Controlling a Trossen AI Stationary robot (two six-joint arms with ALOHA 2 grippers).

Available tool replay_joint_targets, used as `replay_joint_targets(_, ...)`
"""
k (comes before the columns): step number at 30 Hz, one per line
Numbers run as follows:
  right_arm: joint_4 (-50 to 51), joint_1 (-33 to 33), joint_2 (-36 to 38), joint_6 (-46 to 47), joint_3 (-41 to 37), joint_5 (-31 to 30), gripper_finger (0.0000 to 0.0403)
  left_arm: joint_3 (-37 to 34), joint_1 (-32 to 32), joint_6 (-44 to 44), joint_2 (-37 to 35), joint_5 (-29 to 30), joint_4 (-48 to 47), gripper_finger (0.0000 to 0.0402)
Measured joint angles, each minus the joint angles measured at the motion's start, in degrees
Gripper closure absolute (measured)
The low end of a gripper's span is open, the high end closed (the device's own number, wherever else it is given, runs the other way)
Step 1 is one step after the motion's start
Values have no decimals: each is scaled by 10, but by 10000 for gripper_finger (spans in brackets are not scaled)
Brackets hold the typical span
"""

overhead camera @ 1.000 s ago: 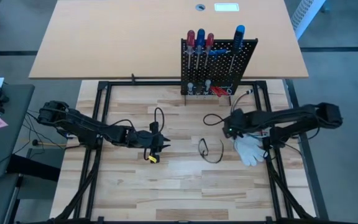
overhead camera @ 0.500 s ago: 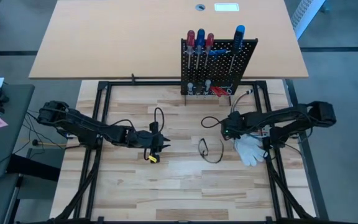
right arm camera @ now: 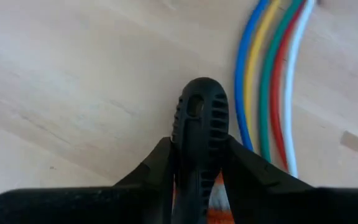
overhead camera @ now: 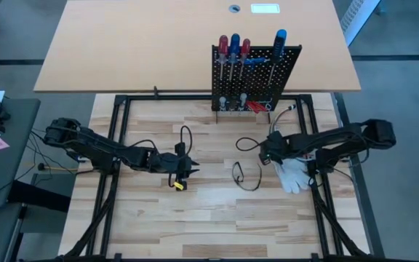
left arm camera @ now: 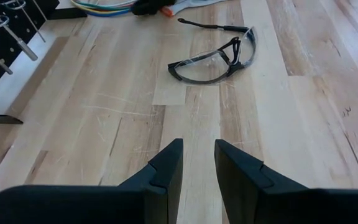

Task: Hang tools onto peg board
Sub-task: Hang the black nut driver on the pegboard

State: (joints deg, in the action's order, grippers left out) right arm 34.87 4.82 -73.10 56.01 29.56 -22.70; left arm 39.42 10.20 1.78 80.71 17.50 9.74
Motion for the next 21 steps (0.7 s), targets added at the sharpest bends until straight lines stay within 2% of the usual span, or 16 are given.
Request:
replay_joint_targets(6,-58,-33,87,-41,1,-105,294,0,0,0,0,0,0,313)
replay_joint_targets(8,-81,-49,118,-63,1,-167,294,0,0,0,0,0,0,313)
replay_joint_targets(11,-115,-73,153,-98,0,-290,294,0,0,0,0,0,0,313)
replay_joint_targets(14,-187,-94,175,-152,-17,-401,294,0,0,0,0,0,0,313)
replay_joint_targets(17,-286,-104,185,-233,-44,-415,295,-5,0,-3,0,0,5,313)
replay_joint_targets(19,-376,-117,185,-303,-62,-393,295,-17,0,-15,0,1,34,313)
replay_joint_targets(21,-487,-134,181,-386,-82,-344,295,-39,0,-38,2,1,112,313)
